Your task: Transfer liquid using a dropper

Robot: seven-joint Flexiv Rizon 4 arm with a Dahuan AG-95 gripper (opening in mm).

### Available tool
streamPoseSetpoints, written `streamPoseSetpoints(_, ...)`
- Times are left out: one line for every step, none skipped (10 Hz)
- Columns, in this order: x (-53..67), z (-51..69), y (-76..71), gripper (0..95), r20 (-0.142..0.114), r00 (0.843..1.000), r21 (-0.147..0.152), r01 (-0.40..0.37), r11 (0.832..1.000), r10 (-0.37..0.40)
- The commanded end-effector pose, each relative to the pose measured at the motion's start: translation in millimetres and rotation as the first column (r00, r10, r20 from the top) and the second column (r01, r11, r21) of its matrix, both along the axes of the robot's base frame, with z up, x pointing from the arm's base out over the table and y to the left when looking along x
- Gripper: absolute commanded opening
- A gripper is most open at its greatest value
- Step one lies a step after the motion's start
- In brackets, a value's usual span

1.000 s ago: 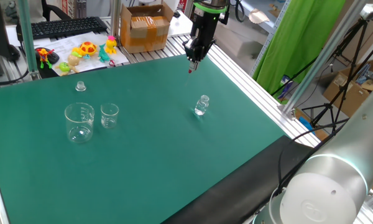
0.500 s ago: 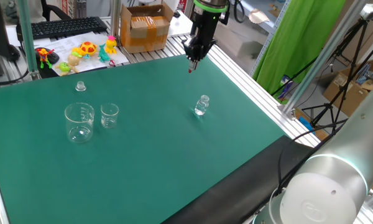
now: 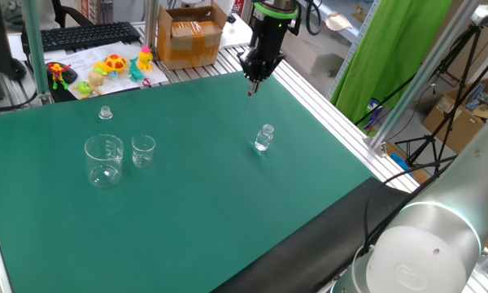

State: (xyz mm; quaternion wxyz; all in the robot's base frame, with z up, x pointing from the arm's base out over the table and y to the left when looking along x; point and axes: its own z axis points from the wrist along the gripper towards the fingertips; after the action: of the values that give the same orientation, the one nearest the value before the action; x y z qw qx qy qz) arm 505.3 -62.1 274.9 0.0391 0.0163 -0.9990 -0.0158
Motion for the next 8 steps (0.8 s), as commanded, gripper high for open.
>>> streamPoseSetpoints(-3.7, -5.7, -0.2, 0.0, -0.024, 0.999, 0.014, -0.045, 0.999, 0.045)
streamPoseSetpoints(-11.0, -4.4, -3.1, 0.0, -0.025, 0.998, 0.014, -0.05, 0.999, 0.051)
streamPoseSetpoints(-20.8, -2.4, -10.1, 0.0, -0.025, 0.998, 0.015, -0.063, 0.998, 0.064)
streamPoseSetpoints(-29.5, -4.3, -20.7, 0.0, -0.016, 0.997, 0.018, -0.077, 0.997, 0.077)
streamPoseSetpoints(-32.1, -5.7, -28.7, 0.0, -0.015, 0.996, 0.02, -0.084, 0.996, 0.084)
streamPoseSetpoints(-32.3, -6.2, -33.1, 0.0, -0.013, 0.996, 0.021, -0.087, 0.996, 0.088)
streamPoseSetpoints(-32.8, -5.2, -38.8, 0.0, -0.009, 0.995, 0.019, -0.095, 0.995, 0.095)
streamPoseSetpoints(-33.4, -5.0, -45.8, 0.0, -0.011, 0.994, 0.022, -0.107, 0.994, 0.107)
